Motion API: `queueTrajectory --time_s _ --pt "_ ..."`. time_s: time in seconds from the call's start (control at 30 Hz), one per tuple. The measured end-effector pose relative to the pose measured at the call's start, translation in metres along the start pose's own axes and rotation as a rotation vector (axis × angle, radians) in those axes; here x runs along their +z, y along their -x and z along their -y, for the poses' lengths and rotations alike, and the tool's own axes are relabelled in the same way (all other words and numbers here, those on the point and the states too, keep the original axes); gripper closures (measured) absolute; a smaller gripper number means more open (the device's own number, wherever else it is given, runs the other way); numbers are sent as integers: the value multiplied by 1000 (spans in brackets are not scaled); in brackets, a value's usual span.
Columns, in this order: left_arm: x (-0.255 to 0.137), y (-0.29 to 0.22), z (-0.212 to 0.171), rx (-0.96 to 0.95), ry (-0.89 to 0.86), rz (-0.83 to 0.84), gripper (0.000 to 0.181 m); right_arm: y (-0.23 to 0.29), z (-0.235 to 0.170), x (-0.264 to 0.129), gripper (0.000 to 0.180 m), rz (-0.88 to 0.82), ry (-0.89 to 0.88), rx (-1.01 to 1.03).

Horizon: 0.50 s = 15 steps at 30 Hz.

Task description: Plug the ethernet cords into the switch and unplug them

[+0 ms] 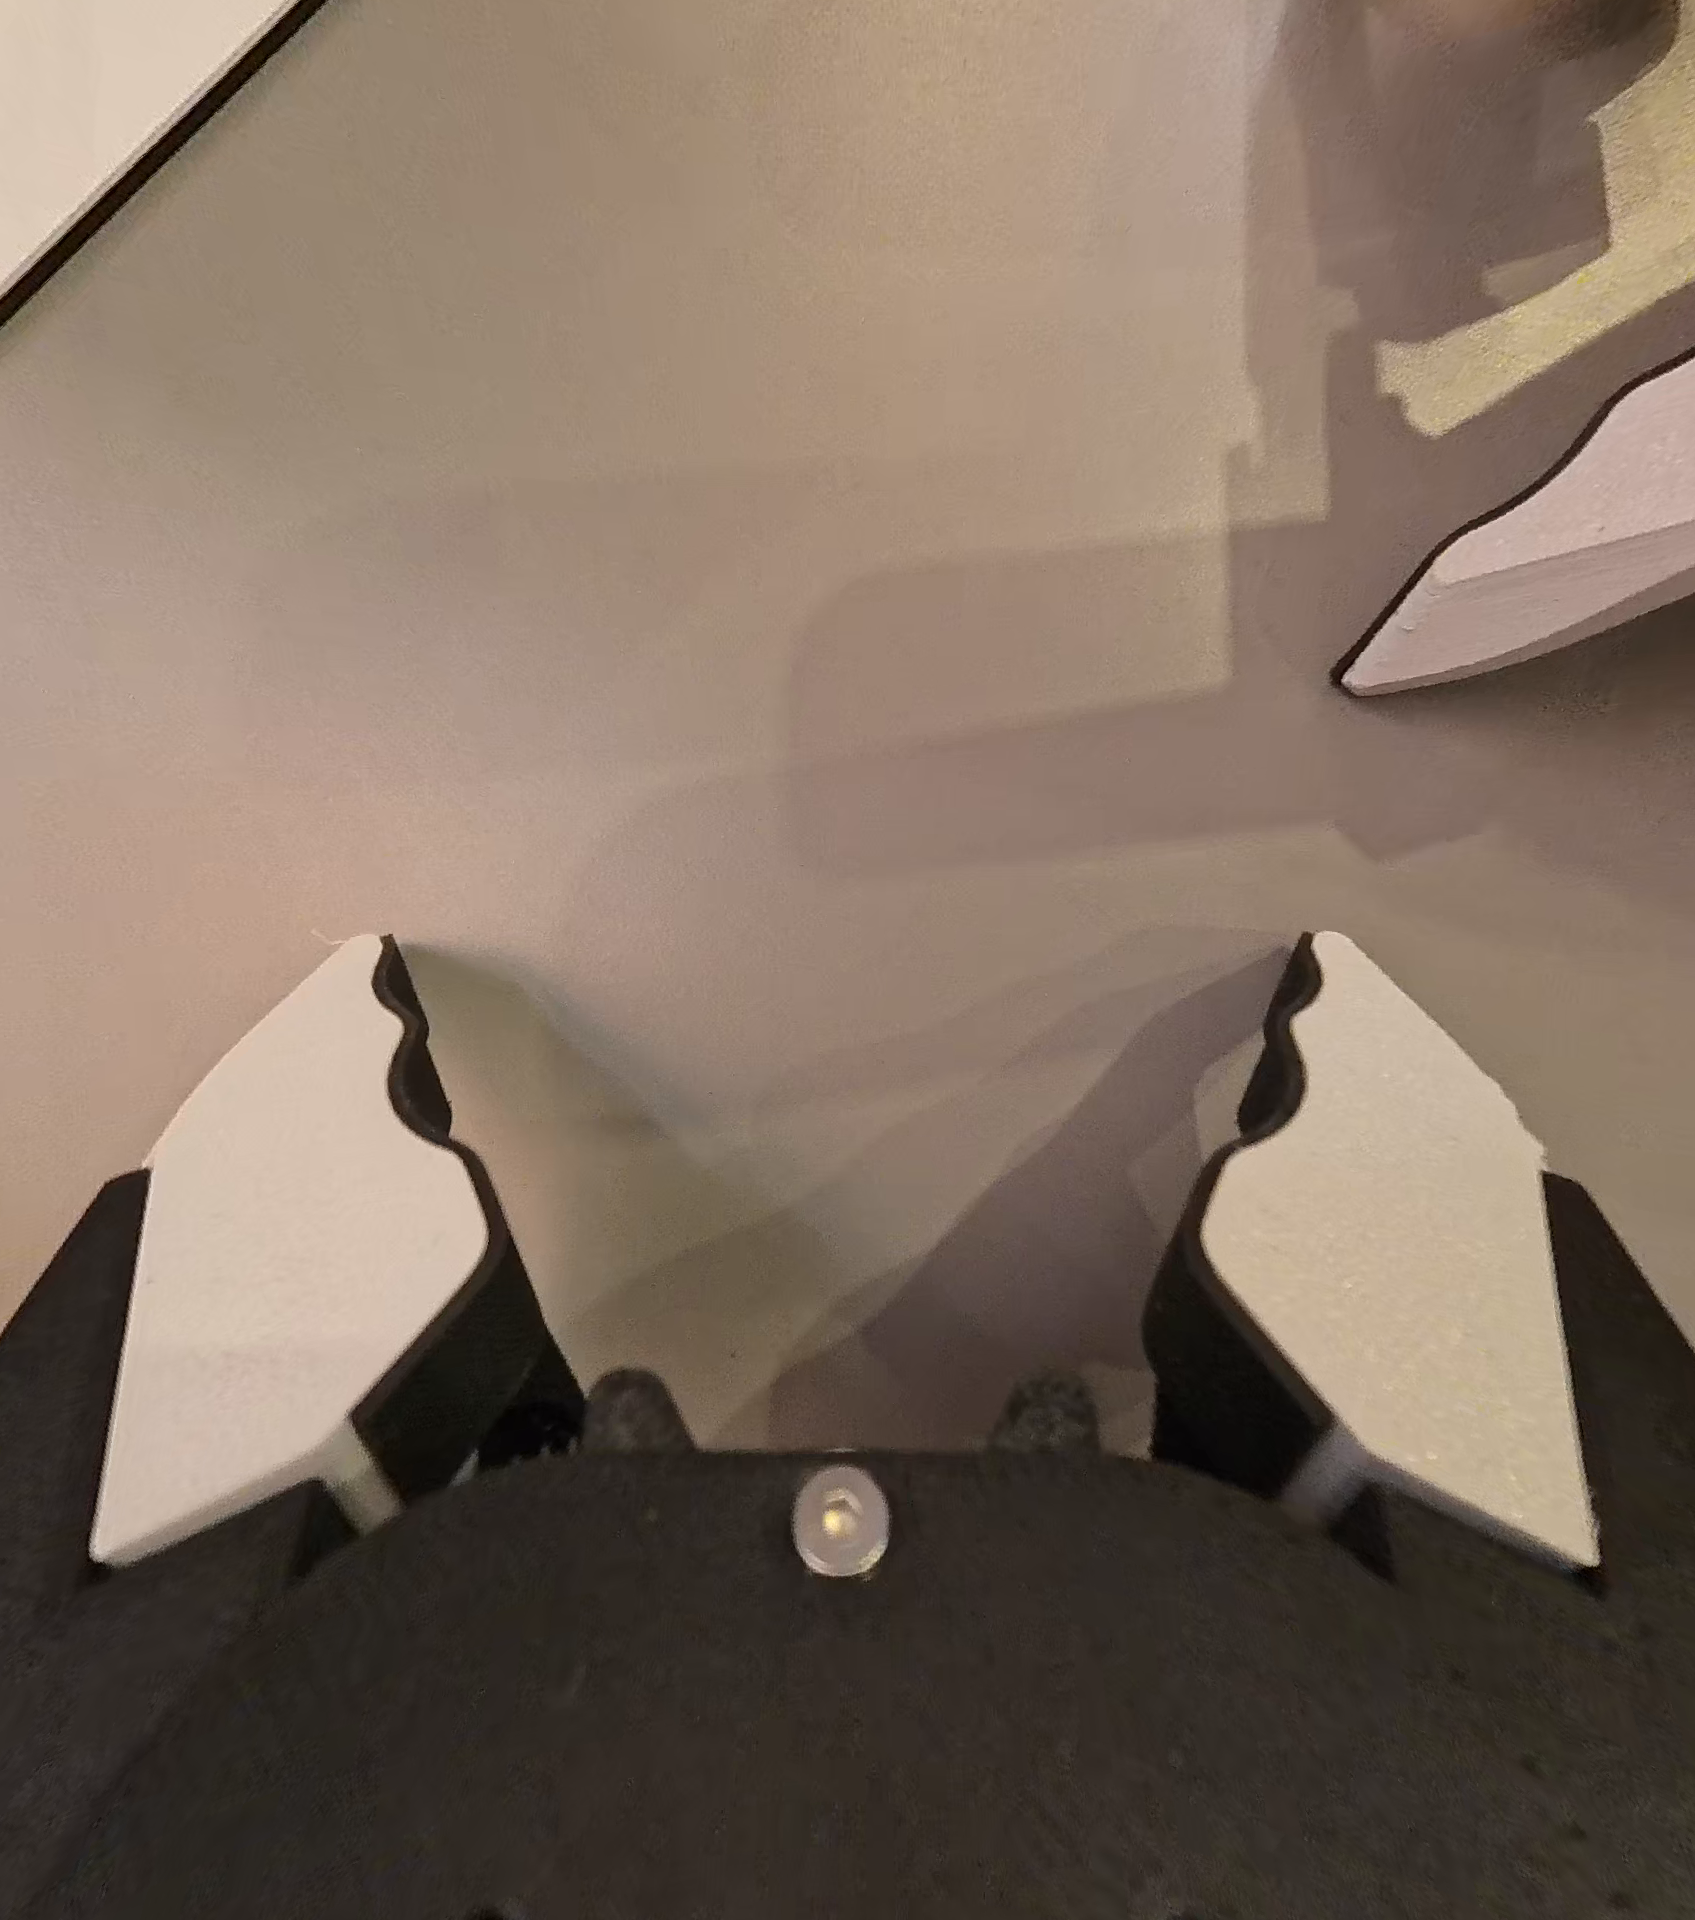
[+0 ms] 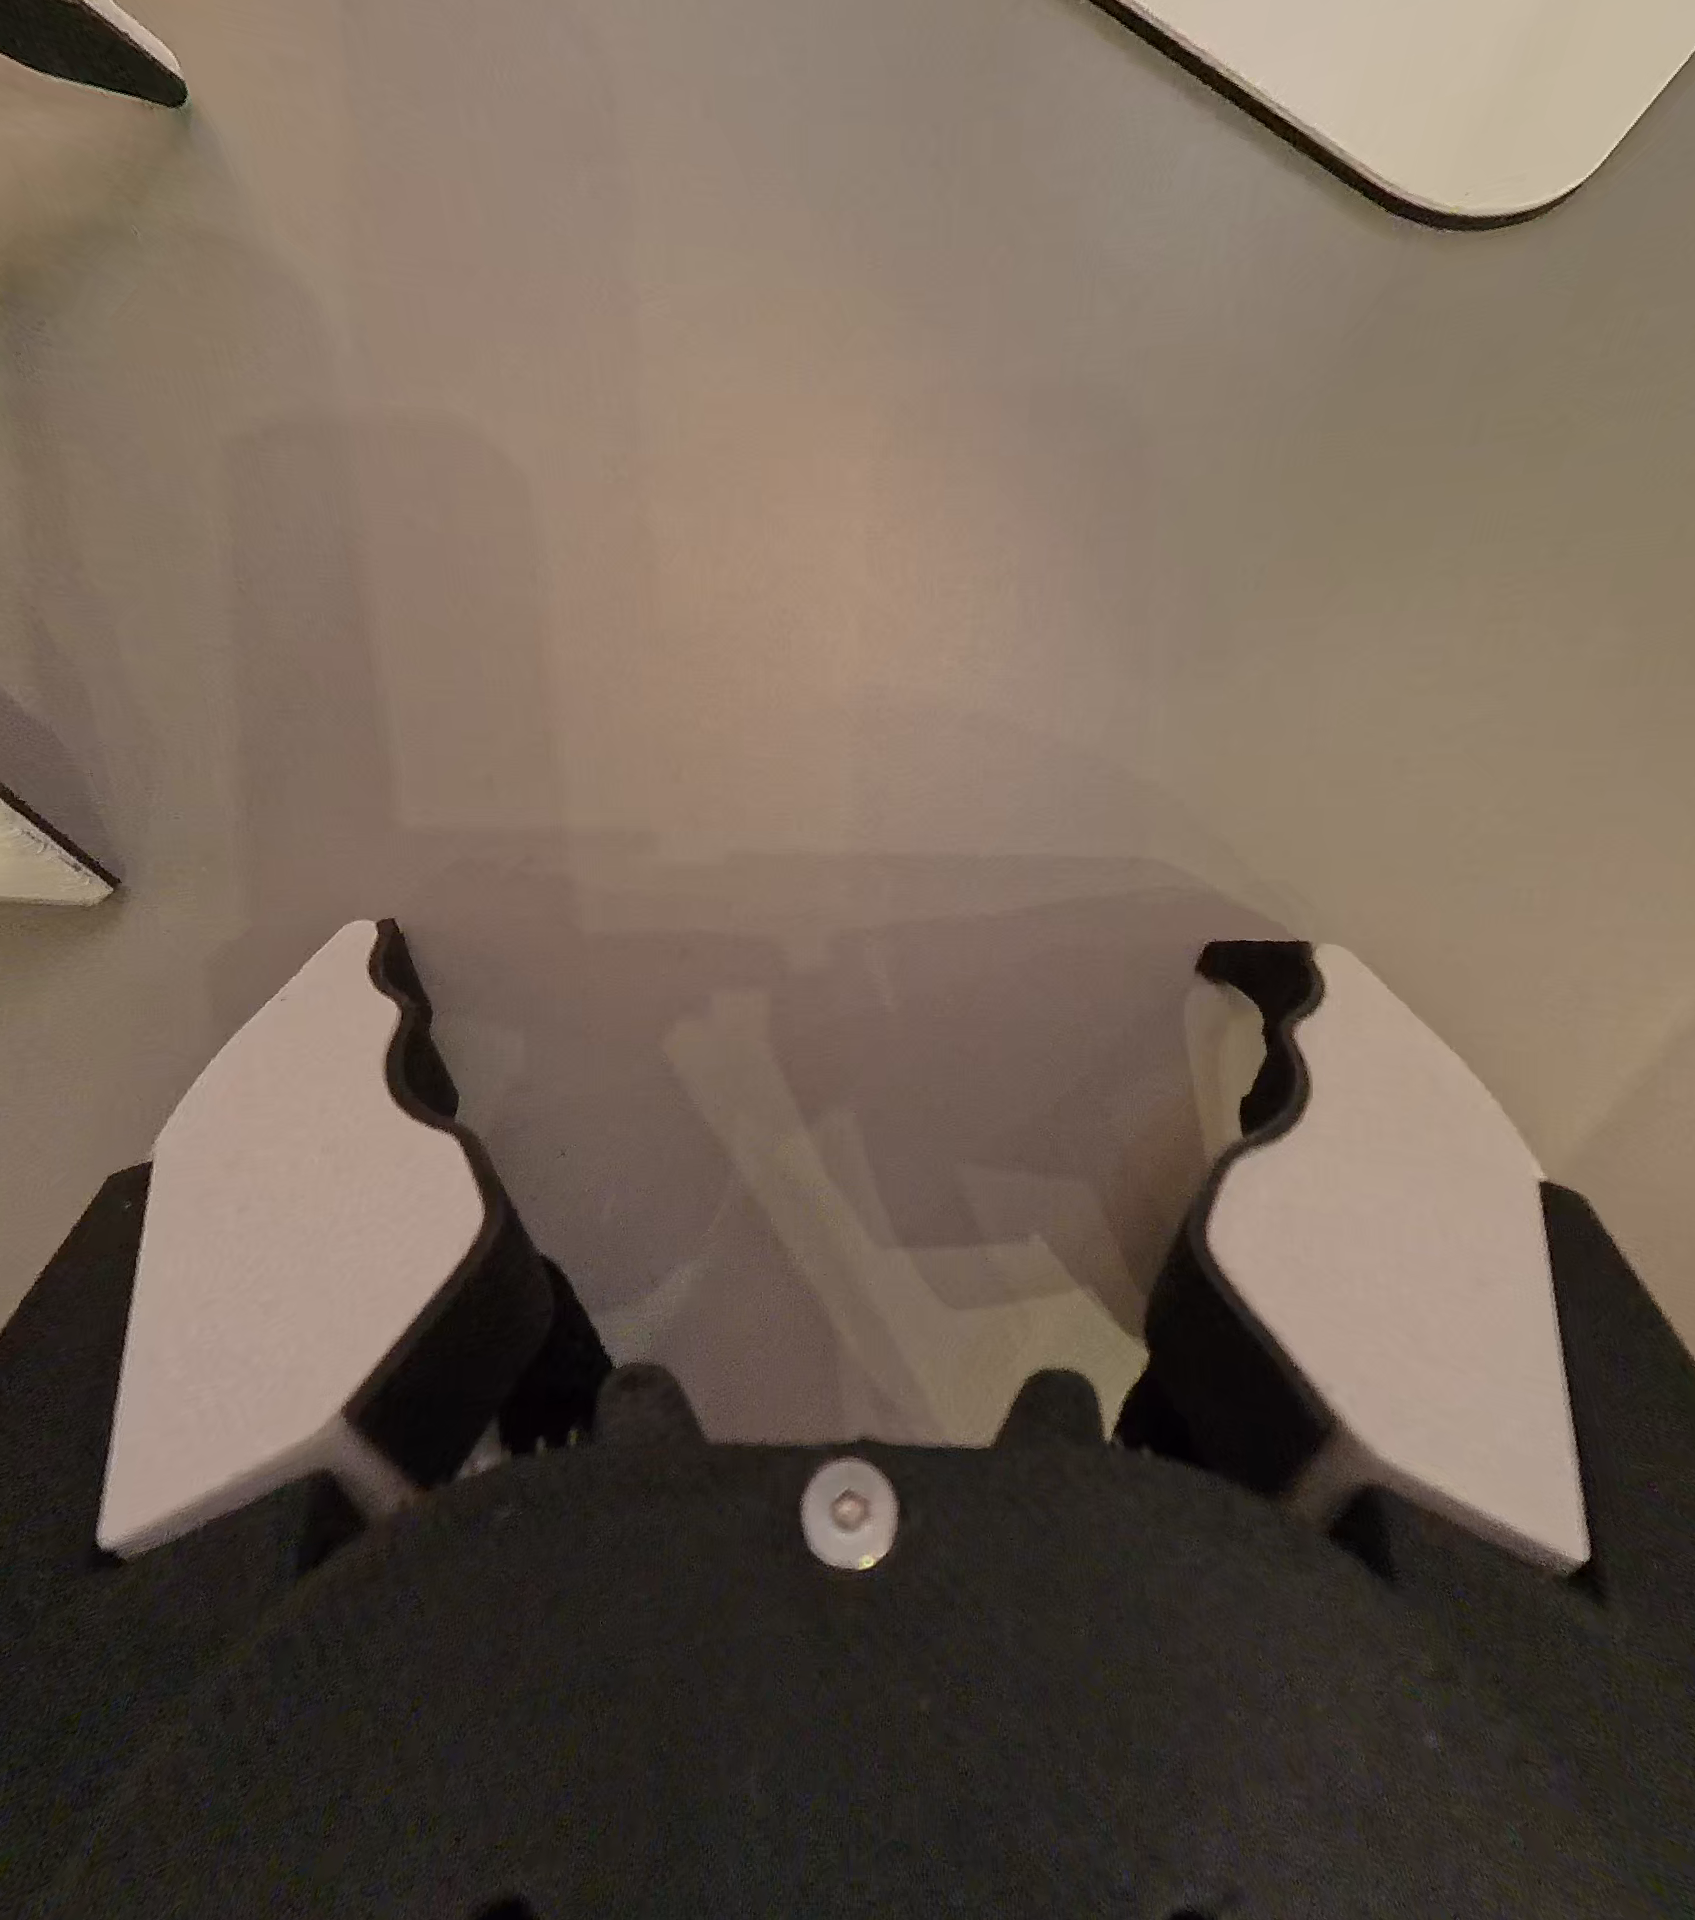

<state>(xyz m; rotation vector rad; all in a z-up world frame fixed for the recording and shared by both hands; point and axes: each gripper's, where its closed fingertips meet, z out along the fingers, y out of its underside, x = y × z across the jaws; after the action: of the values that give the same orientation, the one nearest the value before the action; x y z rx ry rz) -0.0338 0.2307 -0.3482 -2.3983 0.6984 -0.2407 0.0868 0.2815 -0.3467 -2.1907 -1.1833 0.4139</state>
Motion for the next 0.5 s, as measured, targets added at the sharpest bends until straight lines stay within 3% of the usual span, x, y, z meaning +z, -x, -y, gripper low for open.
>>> queueTrajectory --time_s 0.5 --pt "1 0 1 7 -2 -5 34 1 3 2 33 -4 -2 5"
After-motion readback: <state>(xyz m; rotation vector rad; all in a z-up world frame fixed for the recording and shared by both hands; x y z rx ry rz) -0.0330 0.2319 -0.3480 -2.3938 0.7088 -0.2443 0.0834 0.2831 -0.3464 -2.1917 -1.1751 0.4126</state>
